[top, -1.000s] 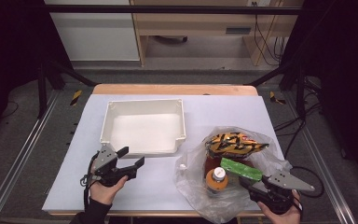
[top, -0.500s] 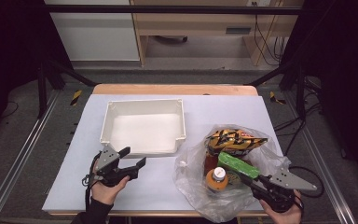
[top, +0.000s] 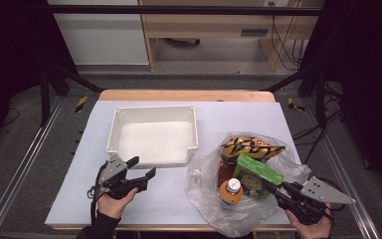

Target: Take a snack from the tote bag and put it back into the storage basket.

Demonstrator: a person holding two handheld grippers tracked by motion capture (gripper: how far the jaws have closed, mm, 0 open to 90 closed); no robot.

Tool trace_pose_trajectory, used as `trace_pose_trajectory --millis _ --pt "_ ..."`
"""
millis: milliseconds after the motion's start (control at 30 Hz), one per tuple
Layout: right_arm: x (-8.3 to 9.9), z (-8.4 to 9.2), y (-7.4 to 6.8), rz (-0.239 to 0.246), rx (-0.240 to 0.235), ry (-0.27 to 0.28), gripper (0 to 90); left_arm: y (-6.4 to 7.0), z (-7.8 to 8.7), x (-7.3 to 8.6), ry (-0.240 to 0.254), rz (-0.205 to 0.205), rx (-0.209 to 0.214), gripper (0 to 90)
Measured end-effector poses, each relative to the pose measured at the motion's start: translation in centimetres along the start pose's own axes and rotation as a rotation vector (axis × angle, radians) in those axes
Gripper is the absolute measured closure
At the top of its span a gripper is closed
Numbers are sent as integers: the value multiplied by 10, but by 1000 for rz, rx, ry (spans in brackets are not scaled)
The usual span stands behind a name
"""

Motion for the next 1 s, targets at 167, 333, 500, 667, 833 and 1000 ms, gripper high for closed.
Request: trace_pose_trajectory --millis 167,333,500,667,833,1000 --pt "-20 4 -2 18 -14 30 745 0 3 -3 11 -1 3 250" --pt "-42 6 -5 37 -28 60 745 -1 7 -8 26 -1 3 248" --pt "-68 4 -8 55 -37 98 745 -2 12 -15 48 -1 3 244" --pt "-90 -5 -12 62 -61 127 745 -4 16 -20 62 1 2 240" --pt "-105 -23 -21 72 -97 134 744 -6 20 -26 79 1 0 239" --pt "-111 -47 -34 86 -134 112 744 -5 24 -36 107 -5 3 238"
Point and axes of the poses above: each handheld gripper's, and its own axes: z roughly backward along the jaws, x roughly out of its underside, y roughly to its right, the point moved 6 cm from there along -z, roughly forward along the jaws, and after that the axes turned 3 degrees about x, right-handed, at the moved point
